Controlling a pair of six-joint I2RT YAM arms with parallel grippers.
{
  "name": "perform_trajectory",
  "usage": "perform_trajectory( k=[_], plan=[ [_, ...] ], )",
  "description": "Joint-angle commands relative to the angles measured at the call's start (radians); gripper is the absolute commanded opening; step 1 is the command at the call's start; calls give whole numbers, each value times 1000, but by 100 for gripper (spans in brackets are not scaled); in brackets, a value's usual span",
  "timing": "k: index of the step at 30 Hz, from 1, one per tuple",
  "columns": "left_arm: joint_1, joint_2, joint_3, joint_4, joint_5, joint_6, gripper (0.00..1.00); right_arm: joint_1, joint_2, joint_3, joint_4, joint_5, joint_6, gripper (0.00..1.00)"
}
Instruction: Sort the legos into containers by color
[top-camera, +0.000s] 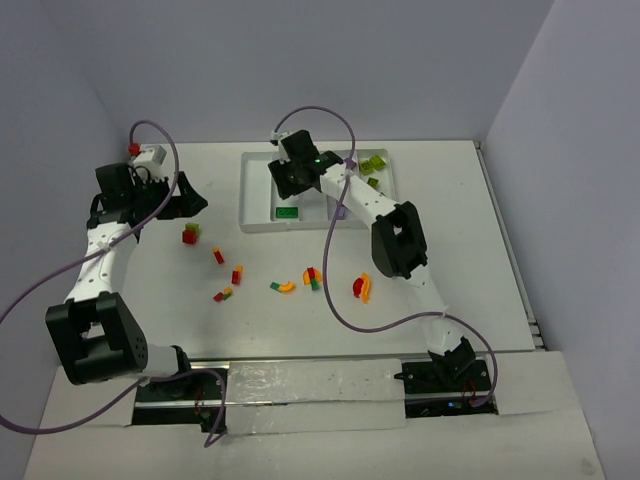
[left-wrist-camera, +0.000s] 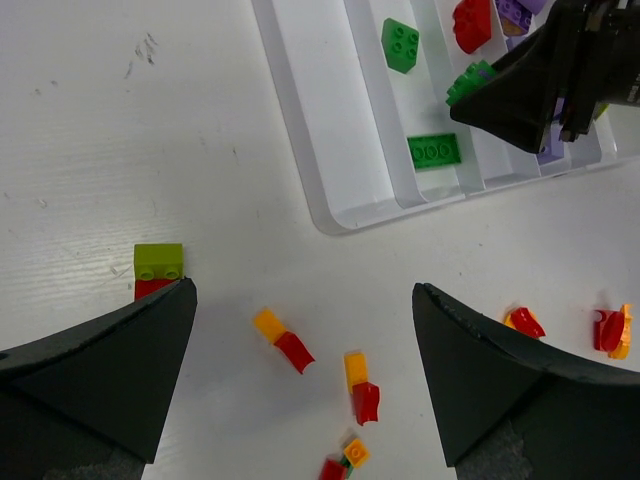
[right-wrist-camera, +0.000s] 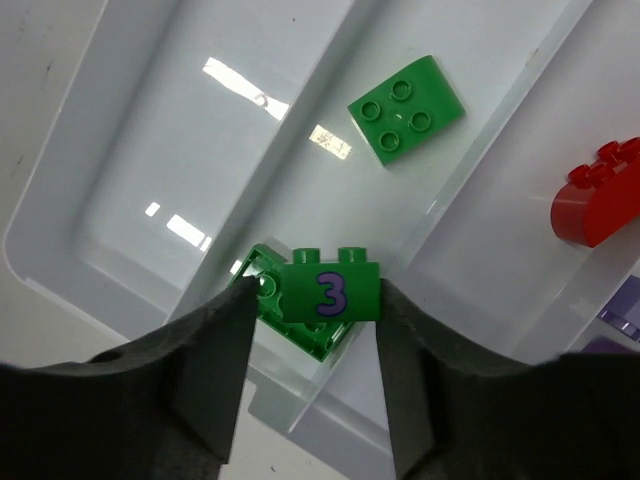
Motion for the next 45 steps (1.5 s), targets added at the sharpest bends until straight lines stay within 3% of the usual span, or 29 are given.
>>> perform_trajectory(
  k=[1,6,9,16,21,30,45],
  plan=[
    [1,-29,-8,-23,35,43,99,-2,6,37,14,3,2,64],
    [2,-16,-7,-37,18,91,99,-2,-36,4,19,-20,4,75],
    [1,22,-1,-58,-64,100,95,-3,-79,-31,28,-27,5,81],
    [1,77,-80,-20,-312,136,81,-9,-187,-89,11,-54,19,82],
    [1,100,-165,84,-331,188,78,-30,-263,-154,9,-97,32,82],
    [2,250,-186,198,-301,266,77,-58,-295,-188,-6,-106,30,82],
    [6,357,-69,197,-285,278,57,-61,-292,-192,-15,-116,21,82]
  ],
)
